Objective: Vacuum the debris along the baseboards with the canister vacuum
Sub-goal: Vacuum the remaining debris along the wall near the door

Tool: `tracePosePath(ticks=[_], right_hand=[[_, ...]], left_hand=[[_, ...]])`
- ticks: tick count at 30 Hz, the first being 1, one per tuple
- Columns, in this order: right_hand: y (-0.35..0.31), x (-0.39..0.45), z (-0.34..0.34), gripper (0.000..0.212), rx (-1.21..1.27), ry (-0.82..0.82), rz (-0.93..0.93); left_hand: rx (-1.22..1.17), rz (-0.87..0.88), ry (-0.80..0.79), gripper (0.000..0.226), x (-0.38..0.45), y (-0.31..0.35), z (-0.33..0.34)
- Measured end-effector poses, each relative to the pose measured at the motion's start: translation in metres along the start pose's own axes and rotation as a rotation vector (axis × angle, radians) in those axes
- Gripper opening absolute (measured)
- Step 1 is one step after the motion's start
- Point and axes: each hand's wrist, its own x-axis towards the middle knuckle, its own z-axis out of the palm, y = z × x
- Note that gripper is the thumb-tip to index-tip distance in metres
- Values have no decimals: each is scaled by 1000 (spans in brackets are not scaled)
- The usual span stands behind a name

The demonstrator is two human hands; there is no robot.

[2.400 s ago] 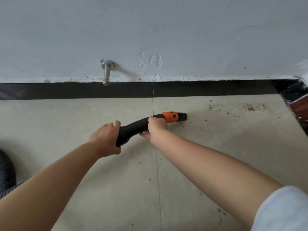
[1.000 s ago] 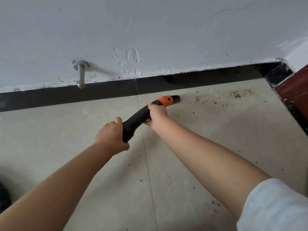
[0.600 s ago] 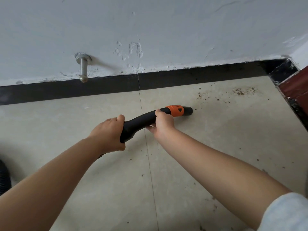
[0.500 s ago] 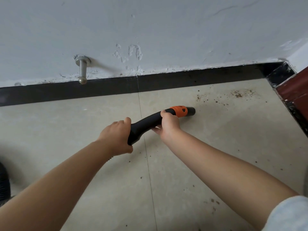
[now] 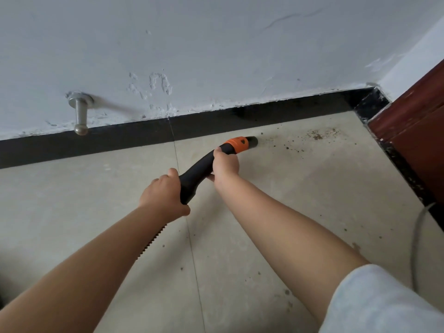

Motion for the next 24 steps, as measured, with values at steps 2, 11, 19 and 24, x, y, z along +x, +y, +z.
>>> tracePosePath(ticks=[2,11,19,24], right_hand=[[-1,2,4,47,-14,-10,-3],[-15,17,9,43,16,10,11],[-26,34,-11,42,60,33,39],[-34,39,-22,42,93,51,25]], left_hand=[[-12,-17,6,46,2,-3,0],[-15,-42,2,46,15,4,-7],[16,-42,-26,48,19,35,-13],[25,-21,-29,50,28,49,-15]])
